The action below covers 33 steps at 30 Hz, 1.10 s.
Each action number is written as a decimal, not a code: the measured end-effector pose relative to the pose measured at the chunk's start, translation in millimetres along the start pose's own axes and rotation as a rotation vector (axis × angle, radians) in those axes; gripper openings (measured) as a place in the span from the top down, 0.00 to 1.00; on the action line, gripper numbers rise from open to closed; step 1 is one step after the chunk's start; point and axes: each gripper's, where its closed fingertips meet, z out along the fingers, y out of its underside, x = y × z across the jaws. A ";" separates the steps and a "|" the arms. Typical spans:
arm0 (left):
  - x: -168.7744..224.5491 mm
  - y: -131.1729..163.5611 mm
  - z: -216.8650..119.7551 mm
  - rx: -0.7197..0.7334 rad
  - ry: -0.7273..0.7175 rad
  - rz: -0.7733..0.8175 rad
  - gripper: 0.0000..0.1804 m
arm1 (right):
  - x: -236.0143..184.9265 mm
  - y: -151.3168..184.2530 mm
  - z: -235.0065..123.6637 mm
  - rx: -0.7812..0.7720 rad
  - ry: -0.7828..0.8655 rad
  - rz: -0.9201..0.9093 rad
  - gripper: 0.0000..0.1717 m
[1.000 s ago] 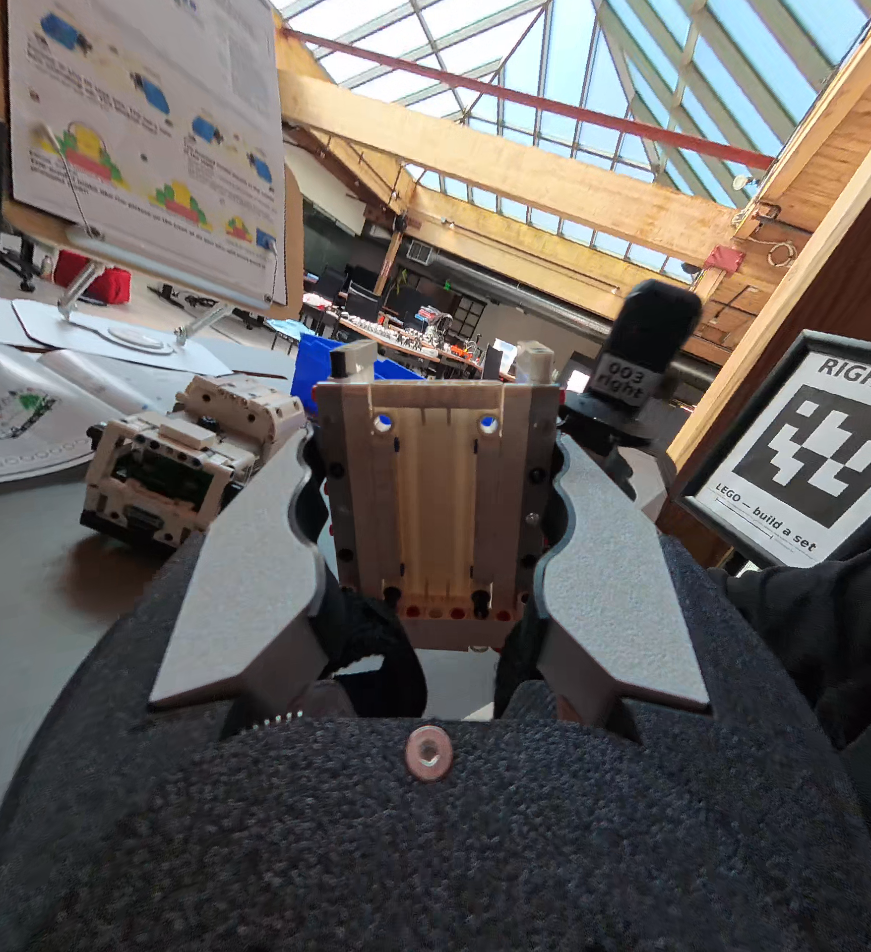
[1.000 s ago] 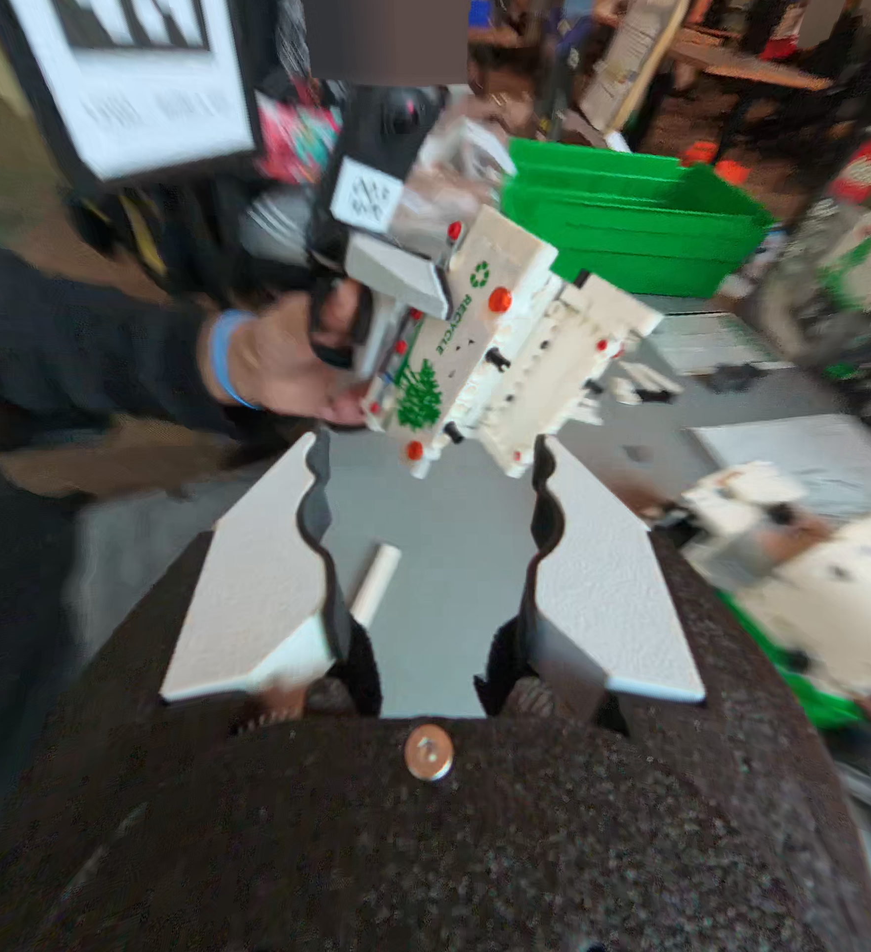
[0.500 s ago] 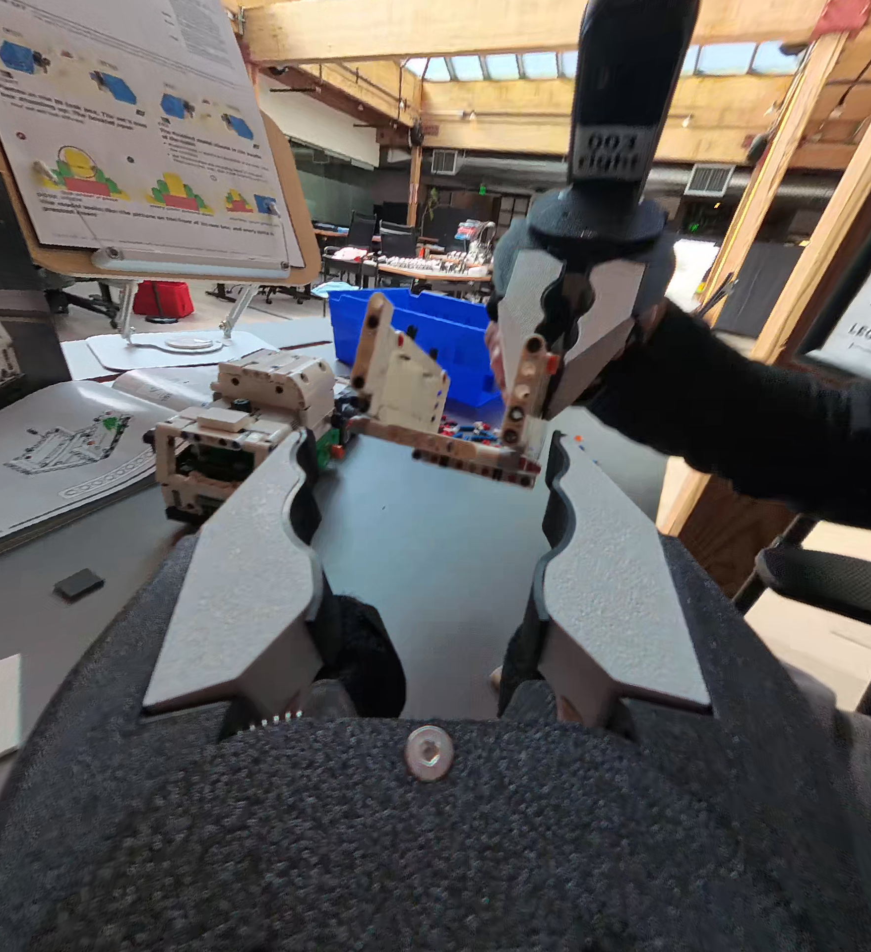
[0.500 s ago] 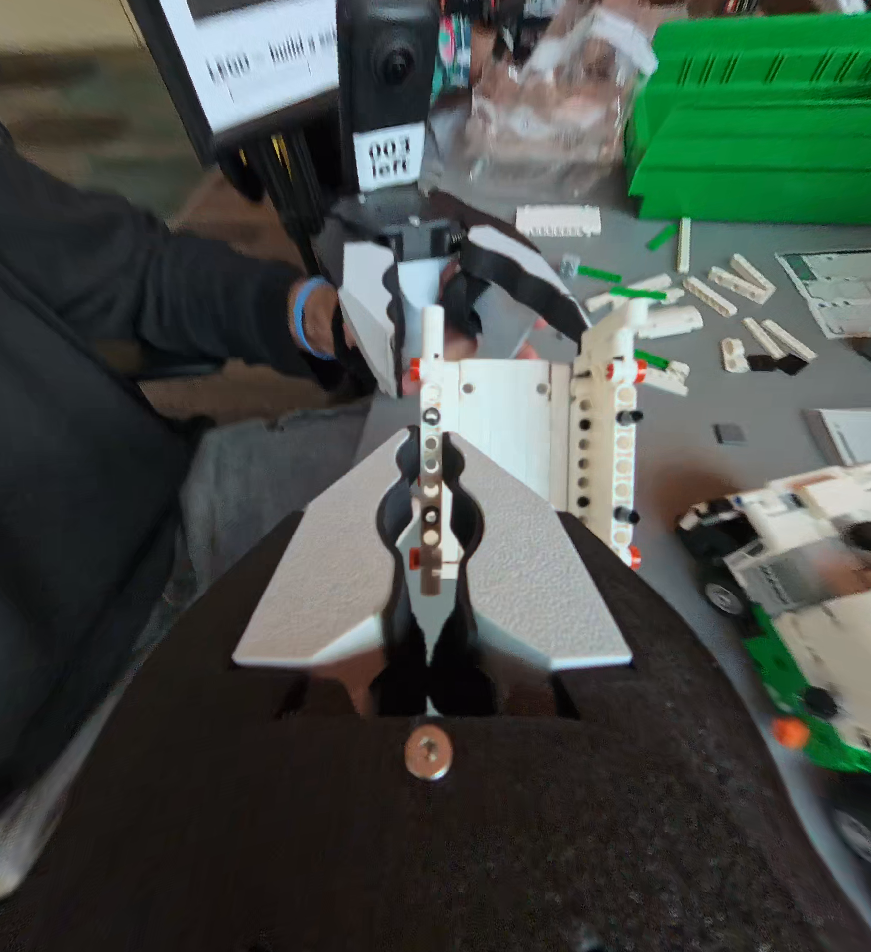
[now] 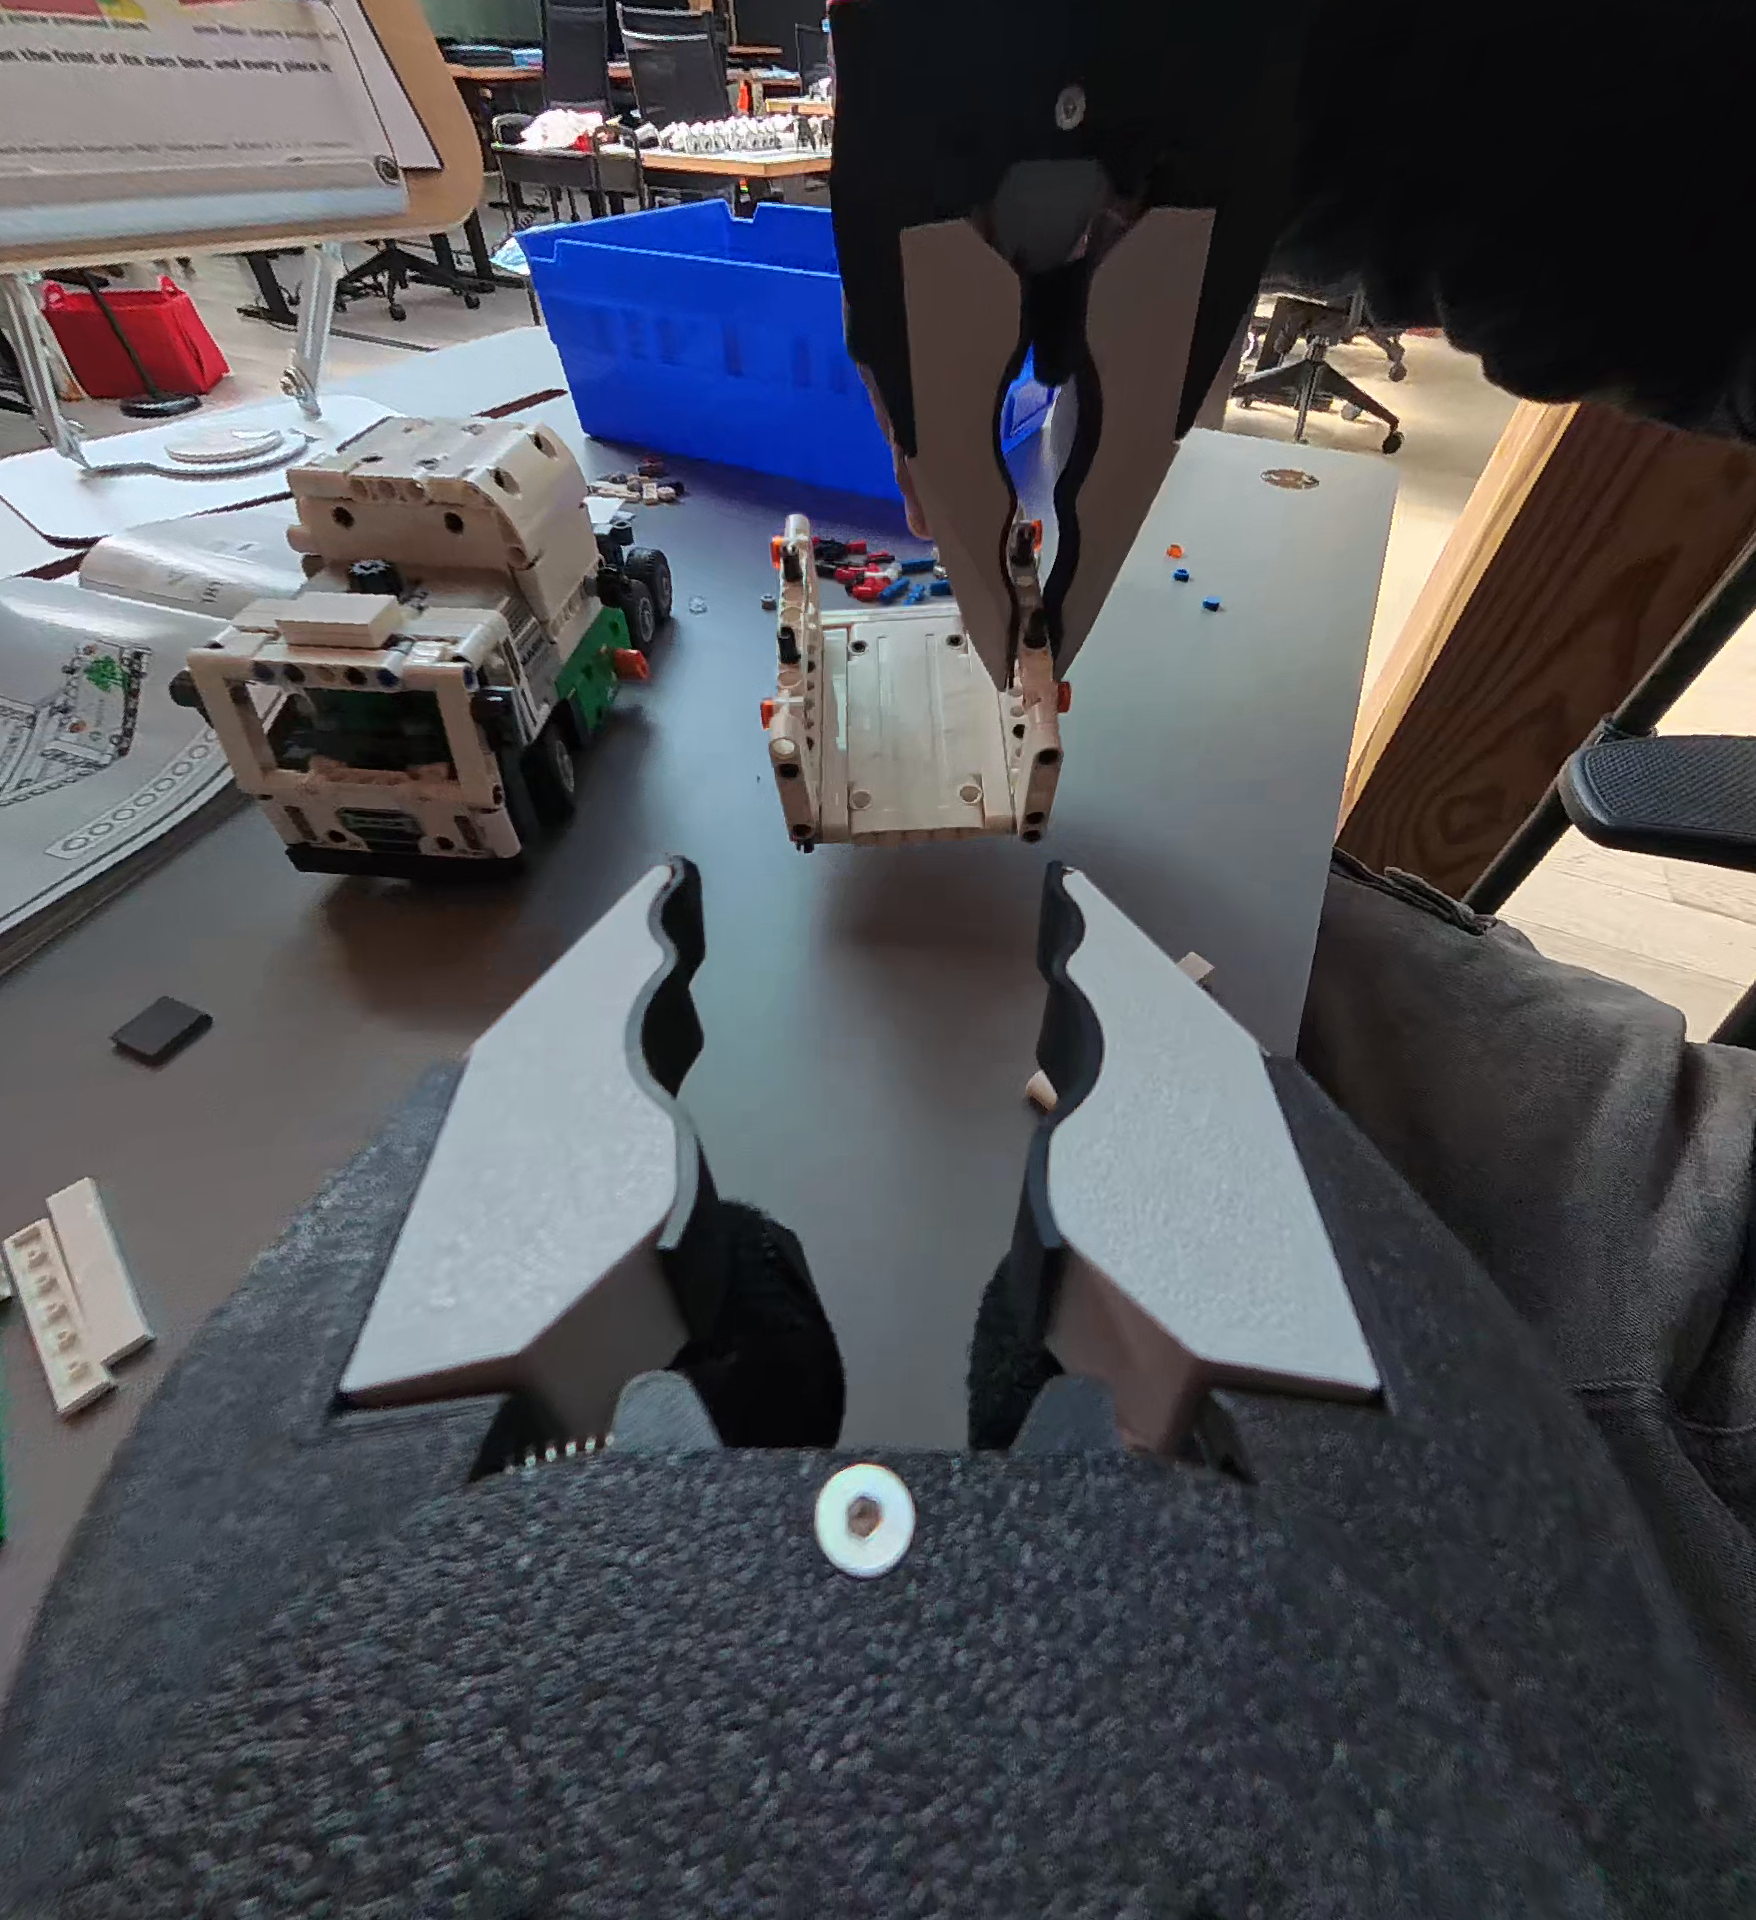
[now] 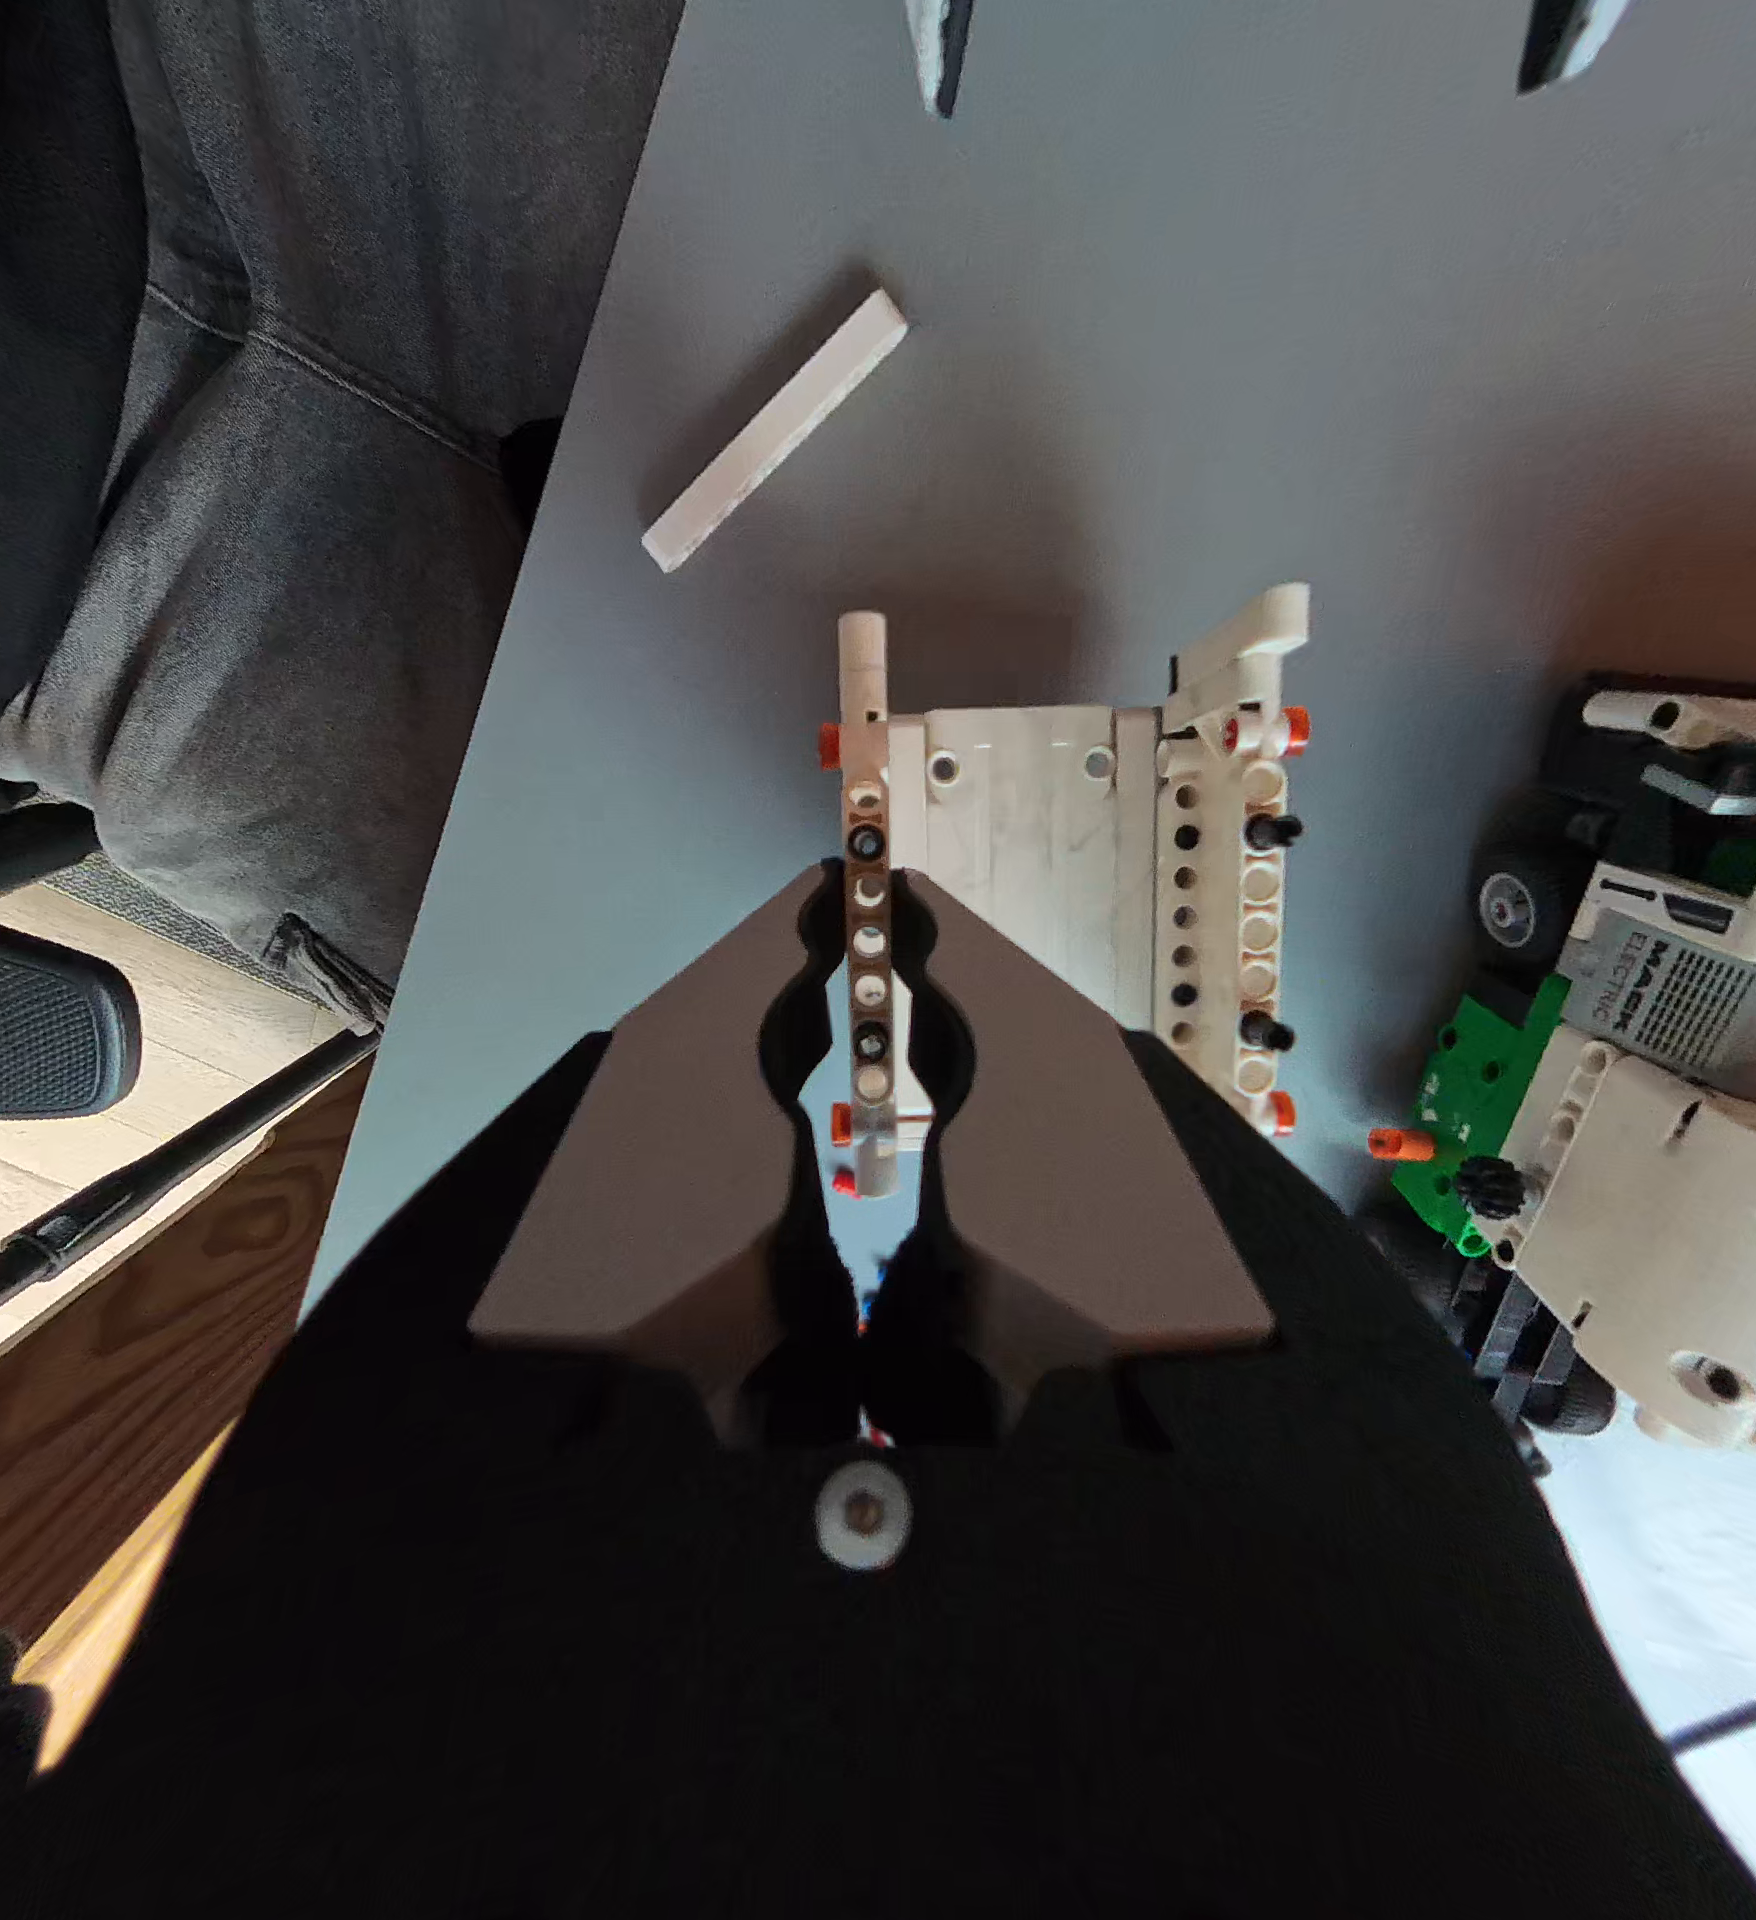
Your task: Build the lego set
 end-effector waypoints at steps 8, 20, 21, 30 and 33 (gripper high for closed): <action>1.1 4.5 3.7 -0.029 0.005 0.003 0.70 | 6.9 -6.7 10.0 0.186 0.010 -0.022 0.97; 1.1 6.5 6.4 -0.052 0.097 -0.100 0.74 | 15.5 -5.0 25.4 0.240 -0.025 -0.175 0.97; -4.6 9.7 10.7 -0.080 0.082 -0.117 0.75 | 15.7 -5.2 25.2 0.242 -0.035 -0.182 0.97; -25.5 35.4 57.9 -0.317 0.079 0.019 0.87 | 17.7 -4.6 28.9 0.237 0.011 -0.183 0.97; -27.5 27.1 64.7 -0.279 0.038 0.014 0.95 | 15.3 -3.2 28.2 0.247 0.047 -0.150 0.93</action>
